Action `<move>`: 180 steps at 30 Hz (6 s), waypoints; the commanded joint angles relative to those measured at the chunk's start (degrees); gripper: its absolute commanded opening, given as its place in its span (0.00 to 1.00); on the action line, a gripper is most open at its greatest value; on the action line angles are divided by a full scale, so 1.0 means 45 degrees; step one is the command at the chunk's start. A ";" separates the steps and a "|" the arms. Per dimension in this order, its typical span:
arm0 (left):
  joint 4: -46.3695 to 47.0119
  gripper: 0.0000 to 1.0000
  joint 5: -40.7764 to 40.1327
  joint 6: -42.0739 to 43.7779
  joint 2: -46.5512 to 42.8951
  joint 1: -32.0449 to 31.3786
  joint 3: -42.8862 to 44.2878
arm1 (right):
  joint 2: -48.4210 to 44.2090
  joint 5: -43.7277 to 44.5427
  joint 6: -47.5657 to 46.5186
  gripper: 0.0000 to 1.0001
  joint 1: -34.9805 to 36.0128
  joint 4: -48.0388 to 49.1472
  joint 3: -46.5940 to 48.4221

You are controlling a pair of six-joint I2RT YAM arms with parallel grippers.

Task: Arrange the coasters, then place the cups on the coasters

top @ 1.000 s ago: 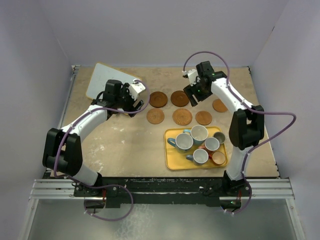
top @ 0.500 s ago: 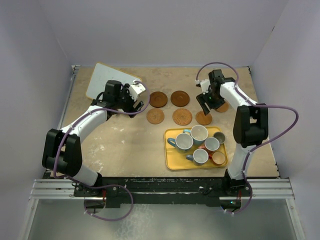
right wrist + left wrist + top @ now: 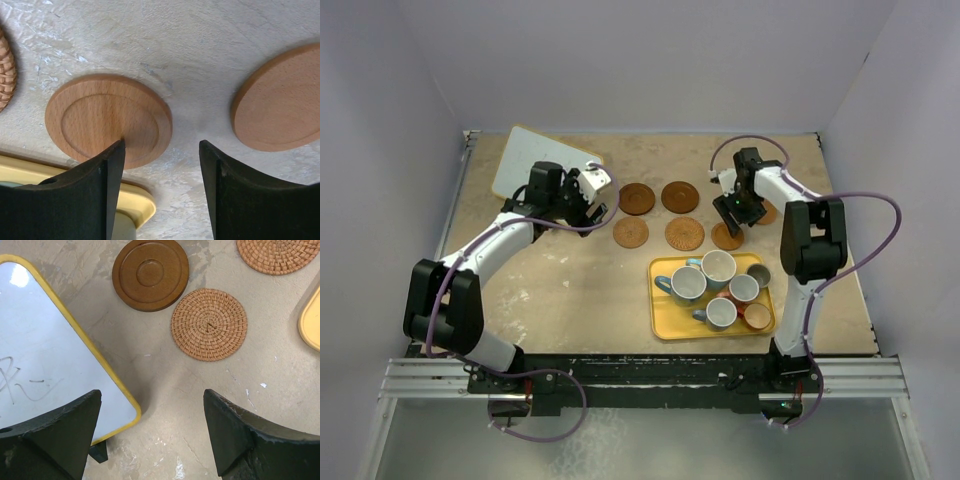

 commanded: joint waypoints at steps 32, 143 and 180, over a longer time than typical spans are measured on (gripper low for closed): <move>0.0362 0.80 0.0212 0.0401 -0.0569 0.0009 -0.0216 | 0.2927 0.1853 0.1301 0.51 0.0142 0.0722 0.3921; 0.0434 0.80 0.0186 0.0661 -0.0589 0.0023 -0.0406 | 0.1450 -0.2757 -0.0012 0.49 -0.0143 -0.2023 0.1657; 0.0298 0.80 0.0072 0.0678 -0.0686 0.0039 -0.0414 | 0.2447 -0.2732 0.0273 0.48 0.1397 -0.2653 0.3527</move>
